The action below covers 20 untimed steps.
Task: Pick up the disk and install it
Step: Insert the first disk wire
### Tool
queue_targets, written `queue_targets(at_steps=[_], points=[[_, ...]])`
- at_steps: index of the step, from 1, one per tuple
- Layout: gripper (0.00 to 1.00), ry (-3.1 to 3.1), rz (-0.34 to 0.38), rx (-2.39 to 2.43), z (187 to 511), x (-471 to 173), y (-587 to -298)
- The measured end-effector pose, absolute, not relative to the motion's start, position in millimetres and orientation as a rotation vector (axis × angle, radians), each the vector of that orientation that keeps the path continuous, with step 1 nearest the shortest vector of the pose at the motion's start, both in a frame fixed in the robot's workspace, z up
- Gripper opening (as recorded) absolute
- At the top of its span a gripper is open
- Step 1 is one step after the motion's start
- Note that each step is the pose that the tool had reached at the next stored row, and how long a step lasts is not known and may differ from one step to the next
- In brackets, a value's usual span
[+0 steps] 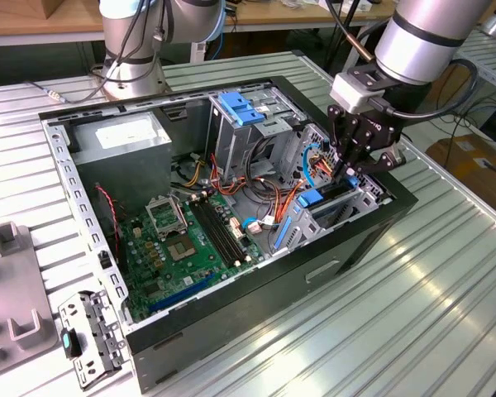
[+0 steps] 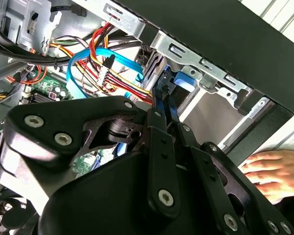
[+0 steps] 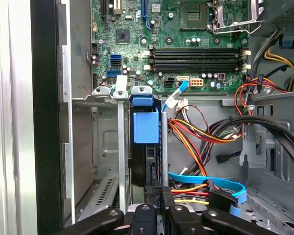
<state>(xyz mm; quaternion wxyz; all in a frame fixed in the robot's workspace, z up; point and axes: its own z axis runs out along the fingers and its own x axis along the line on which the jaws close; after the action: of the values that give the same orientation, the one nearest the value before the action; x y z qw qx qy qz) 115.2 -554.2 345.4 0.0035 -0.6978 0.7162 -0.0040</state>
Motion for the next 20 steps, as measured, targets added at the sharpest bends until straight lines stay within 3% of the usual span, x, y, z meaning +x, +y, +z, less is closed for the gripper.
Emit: queue_targets(at_steps=[20], points=[[0.16,2.244,-0.010,-2.187,343.5,115.2,-555.9]])
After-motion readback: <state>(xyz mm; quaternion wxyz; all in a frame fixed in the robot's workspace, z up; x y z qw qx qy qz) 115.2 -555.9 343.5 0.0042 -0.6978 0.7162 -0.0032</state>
